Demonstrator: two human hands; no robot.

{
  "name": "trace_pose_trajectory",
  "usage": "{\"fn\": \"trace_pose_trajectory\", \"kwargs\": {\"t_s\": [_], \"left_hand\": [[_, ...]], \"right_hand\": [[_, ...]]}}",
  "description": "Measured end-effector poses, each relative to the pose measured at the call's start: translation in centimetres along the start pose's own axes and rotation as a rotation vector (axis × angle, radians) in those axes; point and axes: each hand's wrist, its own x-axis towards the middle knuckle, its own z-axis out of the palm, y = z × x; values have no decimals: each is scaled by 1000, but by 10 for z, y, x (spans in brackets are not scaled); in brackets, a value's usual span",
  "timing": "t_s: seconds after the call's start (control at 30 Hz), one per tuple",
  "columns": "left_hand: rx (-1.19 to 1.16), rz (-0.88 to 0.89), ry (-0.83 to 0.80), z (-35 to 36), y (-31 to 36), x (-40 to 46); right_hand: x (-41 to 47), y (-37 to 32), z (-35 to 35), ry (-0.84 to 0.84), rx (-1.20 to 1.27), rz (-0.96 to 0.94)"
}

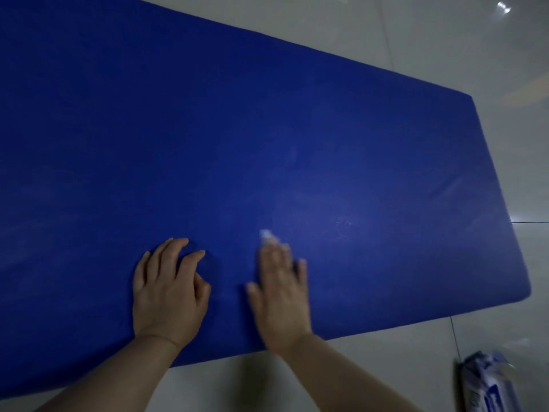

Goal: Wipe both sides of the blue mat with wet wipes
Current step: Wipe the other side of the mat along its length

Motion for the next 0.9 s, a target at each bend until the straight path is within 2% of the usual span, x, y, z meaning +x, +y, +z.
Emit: {"fn": "trace_pose_trajectory", "kwargs": {"t_s": [0.07, 0.1, 0.13, 0.27, 0.3, 0.33, 0.4, 0.47, 0.5, 0.53, 0.57, 0.6, 0.67, 0.73, 0.8, 0.9], "left_hand": [[2, 8, -2, -1, -1, -1], [-1, 10, -1, -1, -1, -1], [-4, 10, -1, -1, -1, -1], [-4, 9, -5, 2, -1, 0], [-2, 8, -11, 3, -2, 0], [0, 7, -17, 3, -1, 0], [1, 1, -23, 2, -1, 0], [0, -3, -25, 1, 0, 0], [-2, -2, -26, 1, 0, 0], [-5, 2, -22, 1, 0, 0], [-6, 7, -12, 2, -1, 0], [-5, 11, -2, 3, -1, -1], [-1, 18, 13, 4, -1, -1], [1, 17, 23, 6, -1, -1], [2, 11, 27, 6, -1, -1], [-8, 15, 44, 4, 0, 0]], "right_hand": [[4, -10, -3, -27, -87, -244], [10, 3, -7, -16, -106, -238], [17, 24, -11, 2, -93, -141], [48, 114, -31, 34, 53, 593], [55, 116, -32, 39, 62, 648], [60, 105, -32, 65, 76, 607], [64, 63, -26, 62, 88, 299], [60, 34, -19, -23, 60, -25], [59, 36, -19, -34, 29, -82], [61, 50, -20, -5, 19, -40], [65, 71, -22, 55, 25, 91], [67, 96, -24, 111, 41, 267], [74, 140, -34, 104, 87, 618], [86, 148, -37, 81, 113, 734], [97, 113, -32, 157, 89, 565], [91, 26, -22, 74, 83, 53]]}}
